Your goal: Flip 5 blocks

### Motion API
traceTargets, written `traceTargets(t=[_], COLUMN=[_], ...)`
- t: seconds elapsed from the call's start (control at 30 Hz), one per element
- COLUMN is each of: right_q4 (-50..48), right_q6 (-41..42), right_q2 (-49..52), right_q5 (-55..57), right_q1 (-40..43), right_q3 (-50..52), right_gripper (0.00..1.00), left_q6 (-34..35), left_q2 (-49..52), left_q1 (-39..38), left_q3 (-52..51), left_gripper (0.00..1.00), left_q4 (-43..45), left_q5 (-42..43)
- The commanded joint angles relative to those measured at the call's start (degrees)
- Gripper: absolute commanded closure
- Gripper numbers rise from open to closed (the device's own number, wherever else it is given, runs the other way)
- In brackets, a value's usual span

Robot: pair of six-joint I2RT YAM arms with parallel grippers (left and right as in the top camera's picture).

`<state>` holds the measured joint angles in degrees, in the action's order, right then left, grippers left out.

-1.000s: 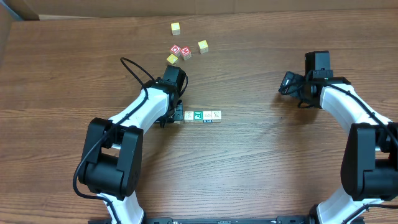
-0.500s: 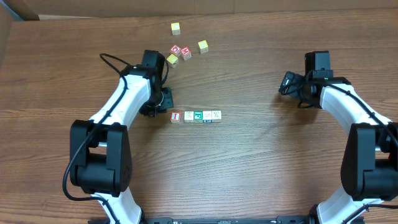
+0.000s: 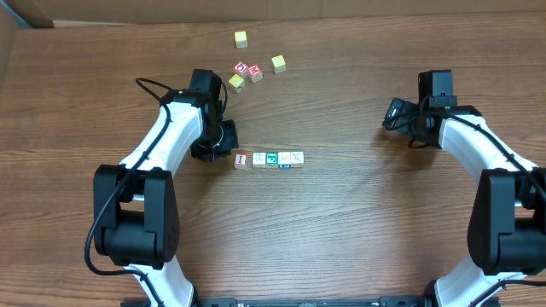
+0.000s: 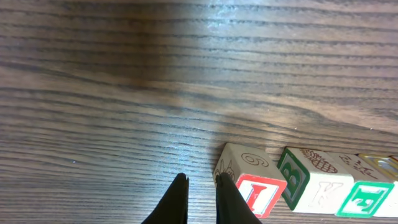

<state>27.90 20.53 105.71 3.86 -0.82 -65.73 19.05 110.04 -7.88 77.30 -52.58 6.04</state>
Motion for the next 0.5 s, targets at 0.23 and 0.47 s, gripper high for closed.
traceTargets(t=[0.23, 0.47], right_q4=[-0.3, -0.3], right_q6=[-0.4, -0.4], right_q2=[0.2, 0.2], right_q5=[0.6, 0.6], right_q1=[0.2, 0.2], right_q3=[-1.0, -1.0], right_gripper=[0.00, 0.00], left_q6=[-1.3, -1.0], left_q2=[0.2, 0.2], left_q1=[-0.5, -0.5], left_q3=[-3.8, -5.6], left_gripper=[0.92, 0.92], left_q4=[2.5, 4.4], left_q5=[-0.7, 2.0])
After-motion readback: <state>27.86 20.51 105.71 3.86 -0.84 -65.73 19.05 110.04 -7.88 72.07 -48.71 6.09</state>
